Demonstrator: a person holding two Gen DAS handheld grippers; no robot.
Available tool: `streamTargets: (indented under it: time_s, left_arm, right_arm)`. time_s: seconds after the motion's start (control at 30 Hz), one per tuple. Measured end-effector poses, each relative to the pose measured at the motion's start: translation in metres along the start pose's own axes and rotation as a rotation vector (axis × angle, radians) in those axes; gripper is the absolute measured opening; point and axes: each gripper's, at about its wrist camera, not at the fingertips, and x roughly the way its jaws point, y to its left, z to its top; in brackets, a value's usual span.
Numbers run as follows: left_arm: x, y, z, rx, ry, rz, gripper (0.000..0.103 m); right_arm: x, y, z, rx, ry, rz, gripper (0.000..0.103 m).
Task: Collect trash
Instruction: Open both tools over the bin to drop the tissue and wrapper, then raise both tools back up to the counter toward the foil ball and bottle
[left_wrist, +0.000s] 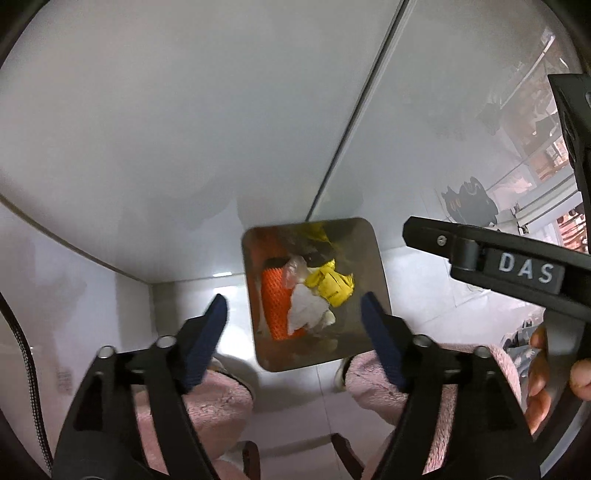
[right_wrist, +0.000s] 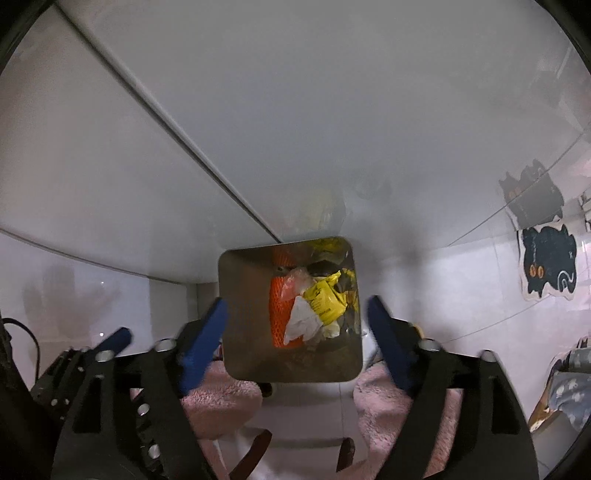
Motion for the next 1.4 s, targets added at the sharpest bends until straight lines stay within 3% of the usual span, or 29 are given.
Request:
streamTargets:
  time_s: [0.07,0.17,0.33,0.57,0.83,1.13,1.4]
  left_arm:
    - [-0.014,0.003,-0.002,0.002,-0.019,0.008,0.085]
    - [-0.042,0.006,-0.007,0.002,-0.051,0.025,0.090]
    - [-0.091,0.020,-0.009,-0.019,-0.116,0.046,0.092]
    - [-0.162,0.034,0.001,-0.045,-0.220,0.086,0.092]
    - [-0.233,0.040,0.031,-0.060,-0.340,0.088,0.092]
    - [-0.268,0.035,0.095,-0.042,-0.439,0.109,0.092]
    - [-0.265,0.030,0.153,-0.029,-0.454,0.099,0.092]
  right_arm:
    - [-0.014,0.005,-0.003,-0.008,-0.026,-0.009,0.091]
    - [-0.035,0.011,-0.007,-0.021,-0.056,0.002,0.092]
    - [-0.079,0.023,-0.013,-0.046,-0.131,0.033,0.092]
    - [-0.169,0.040,-0.008,-0.100,-0.323,0.069,0.092]
    - [-0.242,0.058,0.027,-0.150,-0.445,0.079,0.092]
    - [-0.267,0.083,0.086,-0.196,-0.470,0.094,0.092]
    - [-0.268,0.099,0.136,-0.192,-0.476,0.135,0.092]
